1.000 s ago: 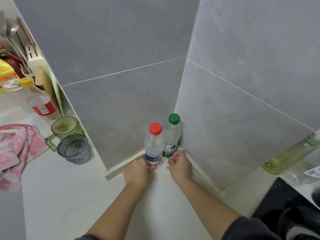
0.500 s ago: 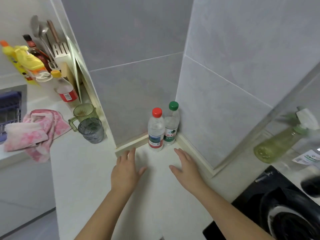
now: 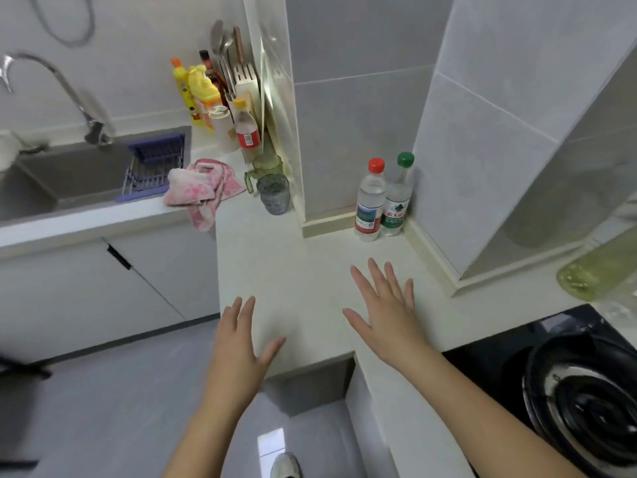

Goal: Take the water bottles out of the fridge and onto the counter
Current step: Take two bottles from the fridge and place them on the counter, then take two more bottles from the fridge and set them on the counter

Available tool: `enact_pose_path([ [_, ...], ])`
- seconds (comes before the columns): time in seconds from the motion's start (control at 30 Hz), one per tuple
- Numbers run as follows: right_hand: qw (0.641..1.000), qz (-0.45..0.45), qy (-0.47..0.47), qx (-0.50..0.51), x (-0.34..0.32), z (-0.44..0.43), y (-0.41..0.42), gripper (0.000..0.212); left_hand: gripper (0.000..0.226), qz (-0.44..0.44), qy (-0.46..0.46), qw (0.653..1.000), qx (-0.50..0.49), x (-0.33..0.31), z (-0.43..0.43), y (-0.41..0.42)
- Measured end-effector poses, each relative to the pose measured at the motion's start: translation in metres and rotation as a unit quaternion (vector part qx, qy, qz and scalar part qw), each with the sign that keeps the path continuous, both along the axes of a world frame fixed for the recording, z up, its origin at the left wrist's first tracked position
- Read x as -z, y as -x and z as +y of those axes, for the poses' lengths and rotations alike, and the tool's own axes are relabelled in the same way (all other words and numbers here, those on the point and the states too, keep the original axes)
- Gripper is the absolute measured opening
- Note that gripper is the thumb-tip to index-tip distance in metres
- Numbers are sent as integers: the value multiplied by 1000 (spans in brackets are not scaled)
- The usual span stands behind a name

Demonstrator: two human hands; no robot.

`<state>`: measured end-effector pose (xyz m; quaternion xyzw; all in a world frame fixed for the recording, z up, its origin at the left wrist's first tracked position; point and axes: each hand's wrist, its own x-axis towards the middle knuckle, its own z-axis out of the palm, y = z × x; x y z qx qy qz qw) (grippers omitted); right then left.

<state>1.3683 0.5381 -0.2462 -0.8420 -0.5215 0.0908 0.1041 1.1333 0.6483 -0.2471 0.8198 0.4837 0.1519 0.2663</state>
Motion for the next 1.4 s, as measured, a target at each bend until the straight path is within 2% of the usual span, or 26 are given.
enact_pose_path([
  [0.3, 989, -5, -17, -144, -32, 43, 92, 69, 81, -32, -47, 992, -112, -31, -16, 98],
  [0.5, 971, 22, -32, -235, -53, 61, 192, 70, 83, -41, -70, 980, -180, -39, -41, 194],
  [0.67, 950, 59, -54, -302, -56, 48, 297, 71, 86, -64, -72, 971, -219, -40, -79, 288],
  [0.97, 914, 83, -39, -395, -40, -13, 480, 71, 83, -81, -71, 946, -305, -34, -176, 465],
  [1.17, 868, 74, -38, -490, -55, -25, 566, 70, 83, -95, -82, 911, -394, -43, -228, 540],
  [1.4, 781, 53, -49, -621, -67, -34, 642, 70, 82, -88, -95, 840, -526, -57, -296, 581],
])
